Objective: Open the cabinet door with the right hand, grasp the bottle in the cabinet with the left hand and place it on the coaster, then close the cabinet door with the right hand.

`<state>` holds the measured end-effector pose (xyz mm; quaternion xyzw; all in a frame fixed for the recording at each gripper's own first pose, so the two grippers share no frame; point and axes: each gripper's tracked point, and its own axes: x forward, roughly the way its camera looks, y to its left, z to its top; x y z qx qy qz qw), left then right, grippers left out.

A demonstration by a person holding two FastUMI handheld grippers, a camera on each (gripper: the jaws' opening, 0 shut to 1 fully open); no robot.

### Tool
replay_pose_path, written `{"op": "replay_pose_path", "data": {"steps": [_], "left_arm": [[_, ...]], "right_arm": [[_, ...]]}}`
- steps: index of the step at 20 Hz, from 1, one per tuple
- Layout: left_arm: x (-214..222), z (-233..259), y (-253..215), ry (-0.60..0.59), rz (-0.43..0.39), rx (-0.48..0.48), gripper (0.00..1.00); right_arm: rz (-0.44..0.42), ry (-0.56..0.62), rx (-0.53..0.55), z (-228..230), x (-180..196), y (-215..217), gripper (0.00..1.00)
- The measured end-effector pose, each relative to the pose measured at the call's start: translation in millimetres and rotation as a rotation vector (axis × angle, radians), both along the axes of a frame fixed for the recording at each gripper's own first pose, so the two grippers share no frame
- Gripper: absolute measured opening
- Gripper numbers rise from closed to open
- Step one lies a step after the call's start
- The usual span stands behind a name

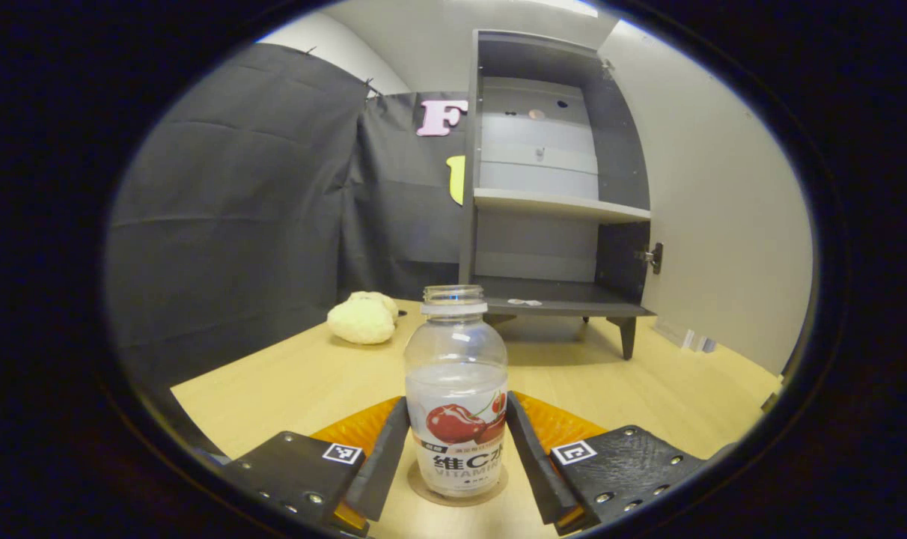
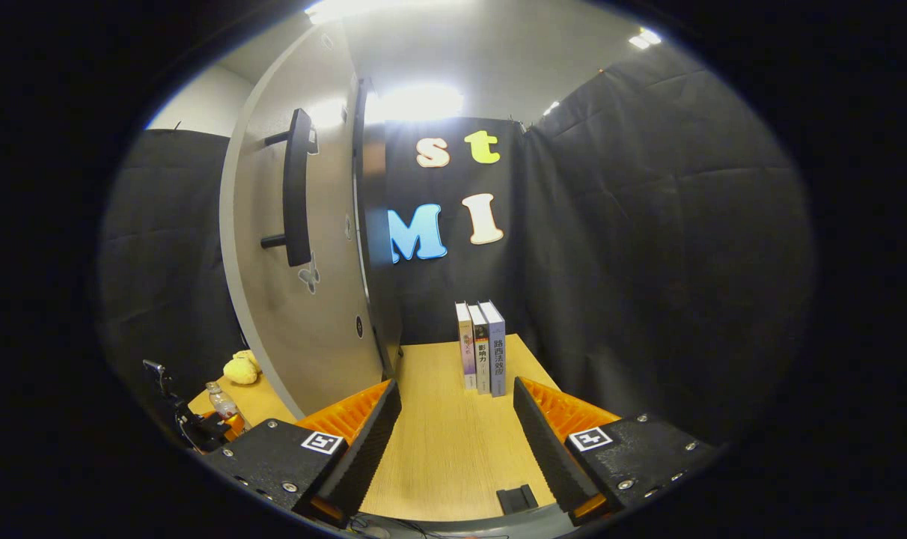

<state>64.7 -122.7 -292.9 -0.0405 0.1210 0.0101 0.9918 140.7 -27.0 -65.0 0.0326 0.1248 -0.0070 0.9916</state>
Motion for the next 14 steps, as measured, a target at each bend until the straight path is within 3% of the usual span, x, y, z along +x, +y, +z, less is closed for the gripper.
{"op": "replay_pose_path", "data": {"steps": [1,2,9,11,14], "left_arm": [[-2.2,-0.8,-0.7,-0.002,0.006,-0.002,0.8],[-3.6,0.8,-1.5,-0.005,0.004,0.0,0.77],[-12.1,2.6,-14.9,0.043,-0.047,0.05,0.81],[-12.7,11.3,-12.9,0.033,-0.046,0.052,0.84],[-15.6,34.8,-13.2,0.005,-0.054,0.04,0.81]], "right_arm": [[0.006,0.001,0.001,-0.9,1.5,1.5,0.94],[0.012,0.0,0.001,-1.0,1.9,2.3,0.94],[0.063,-0.01,0.017,-1.3,24.2,23.9,0.94],[0.073,-0.013,0.029,-1.0,26.0,26.4,0.94],[0.093,-0.02,0.038,2.5,27.3,32.7,0.94]]}}
